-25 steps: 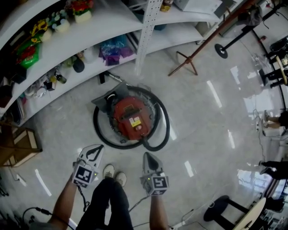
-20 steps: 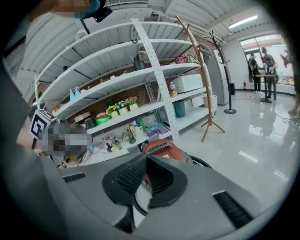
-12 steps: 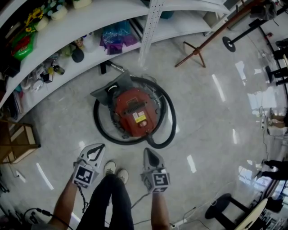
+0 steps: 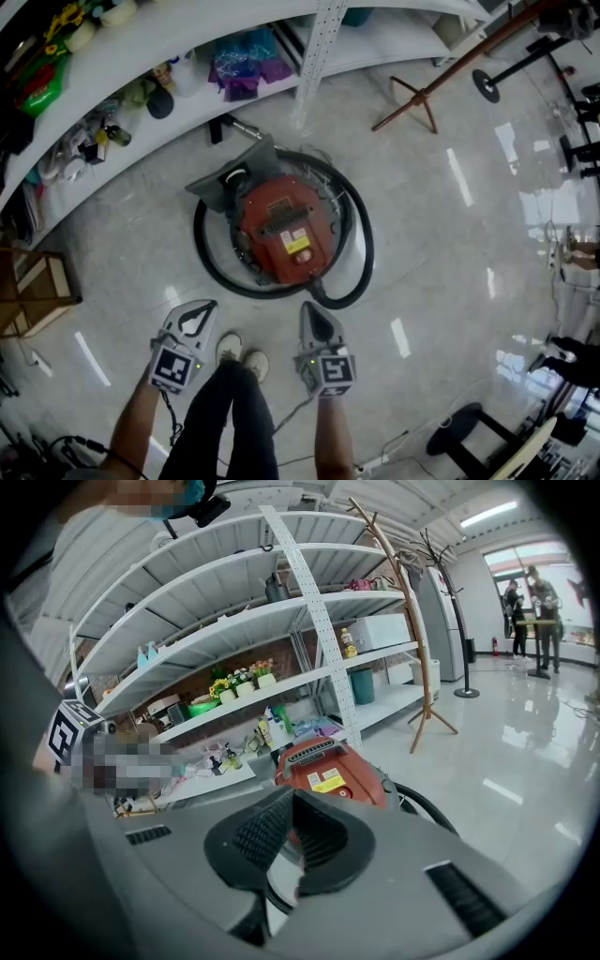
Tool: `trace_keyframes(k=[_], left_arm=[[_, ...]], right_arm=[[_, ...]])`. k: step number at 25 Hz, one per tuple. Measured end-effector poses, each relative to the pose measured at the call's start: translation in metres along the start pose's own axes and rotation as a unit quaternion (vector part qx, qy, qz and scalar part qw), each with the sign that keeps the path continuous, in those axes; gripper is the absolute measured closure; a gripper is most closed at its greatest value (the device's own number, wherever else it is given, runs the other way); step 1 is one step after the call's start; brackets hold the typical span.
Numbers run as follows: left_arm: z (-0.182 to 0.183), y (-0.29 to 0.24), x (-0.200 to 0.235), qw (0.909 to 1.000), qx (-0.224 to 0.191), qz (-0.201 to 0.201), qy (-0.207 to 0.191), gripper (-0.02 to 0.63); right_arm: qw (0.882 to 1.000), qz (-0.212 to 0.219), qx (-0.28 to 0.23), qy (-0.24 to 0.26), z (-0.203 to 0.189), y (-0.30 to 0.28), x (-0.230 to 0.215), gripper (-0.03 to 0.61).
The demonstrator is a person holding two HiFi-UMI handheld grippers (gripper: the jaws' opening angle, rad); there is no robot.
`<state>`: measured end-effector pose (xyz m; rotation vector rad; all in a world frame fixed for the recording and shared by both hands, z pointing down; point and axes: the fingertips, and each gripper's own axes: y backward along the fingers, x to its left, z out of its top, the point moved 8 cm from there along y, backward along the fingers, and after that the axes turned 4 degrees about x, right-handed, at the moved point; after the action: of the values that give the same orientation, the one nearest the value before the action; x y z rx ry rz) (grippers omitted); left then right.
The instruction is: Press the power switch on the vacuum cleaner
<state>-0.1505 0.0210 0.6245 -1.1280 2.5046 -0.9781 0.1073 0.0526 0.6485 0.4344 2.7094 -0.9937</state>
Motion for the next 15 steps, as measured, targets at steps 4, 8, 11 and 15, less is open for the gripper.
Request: trace_keyframes(k=[4,8,11,15], left_arm=[[-0.004,0.000,0.001,1.0000,0.002,0.001,0.001,0.607],[-0.007,0.001,0.002,1.0000,0.005,0.001,0.000,0.607],[-0.011,0.000,0.001,1.0000,0.008,0.002,0.001,0.607],[-0.014,0.001,0.000,1.0000,0.008,0.000,0.002,0.607]], right_arm=[[1.000,0.002,0.000,0.009,-0.002,-0.013,-0.007,0.568],[1.000,0.004,-0.001,0.019,-0.002,-0.029,-0.010,0.568],[1.000,0.003,0.001,0.016,-0.004,-0.040,-0.013,0.568],[1.000,-0.003,0.005,0.017,-0.004,-0.052,-0.017,0.568]])
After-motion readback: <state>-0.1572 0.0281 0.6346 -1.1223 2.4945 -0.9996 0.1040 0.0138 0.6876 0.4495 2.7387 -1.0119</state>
